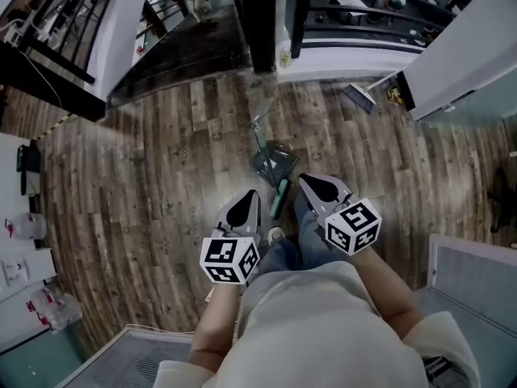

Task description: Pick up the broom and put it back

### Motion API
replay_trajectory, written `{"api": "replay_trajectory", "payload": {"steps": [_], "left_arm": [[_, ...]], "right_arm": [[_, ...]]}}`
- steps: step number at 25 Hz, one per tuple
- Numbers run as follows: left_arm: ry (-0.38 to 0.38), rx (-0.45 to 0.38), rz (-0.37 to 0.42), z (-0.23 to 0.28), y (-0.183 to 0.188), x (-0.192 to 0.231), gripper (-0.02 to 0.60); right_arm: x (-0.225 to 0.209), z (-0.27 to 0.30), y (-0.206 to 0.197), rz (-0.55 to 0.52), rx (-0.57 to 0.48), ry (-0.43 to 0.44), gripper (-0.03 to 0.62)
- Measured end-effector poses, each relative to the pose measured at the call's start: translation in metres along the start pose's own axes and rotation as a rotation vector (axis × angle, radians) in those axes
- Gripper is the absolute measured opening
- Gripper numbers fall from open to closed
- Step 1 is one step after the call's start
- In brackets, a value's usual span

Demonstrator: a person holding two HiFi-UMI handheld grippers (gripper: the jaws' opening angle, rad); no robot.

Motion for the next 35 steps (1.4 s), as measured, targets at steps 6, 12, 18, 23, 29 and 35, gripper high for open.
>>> {"api": "replay_trajectory", "payload": {"steps": [6,12,18,23,29,35], "left_arm": [[0.073,-0.051,-0.047,0.017,0.005,0.019,0.006],[0.143,-0.071,-0.084,0.027,0.000,0.041,0.006],[0.209,-0.087,-0.103,0.043,-0.008,0.060,0.005],[0.236,-0.092,-0.110,0.055,-0.015,0.074,0.005],[0.267,-0.097,-0.134,0.069,-0.019,0.090,0.006],[0.290,-0.101,-0.159,0.080,-0.024,0.108,0.006]], "right_arm": [[-0.013,0.034,-0.003,-0.041,0.027,0.082,0.008],[-0.027,0.066,-0.012,-0.064,0.063,0.101,0.015],[-0.047,0.097,-0.029,-0.058,0.096,0.115,0.048],[-0.057,0.120,-0.046,-0.062,0.119,0.131,0.095],[-0.066,0.151,-0.060,-0.077,0.144,0.159,0.121],[-0.071,0.180,-0.079,-0.100,0.180,0.177,0.138]]}}
Point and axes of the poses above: the fingertips, and each gripper's own axes: z forward along the fingers, x to its left, y out of its top, the point moved 1 cm from there along -z, backward along the fingers, and after that the axes turned 15 degrees about -z, right-handed, at the moved point
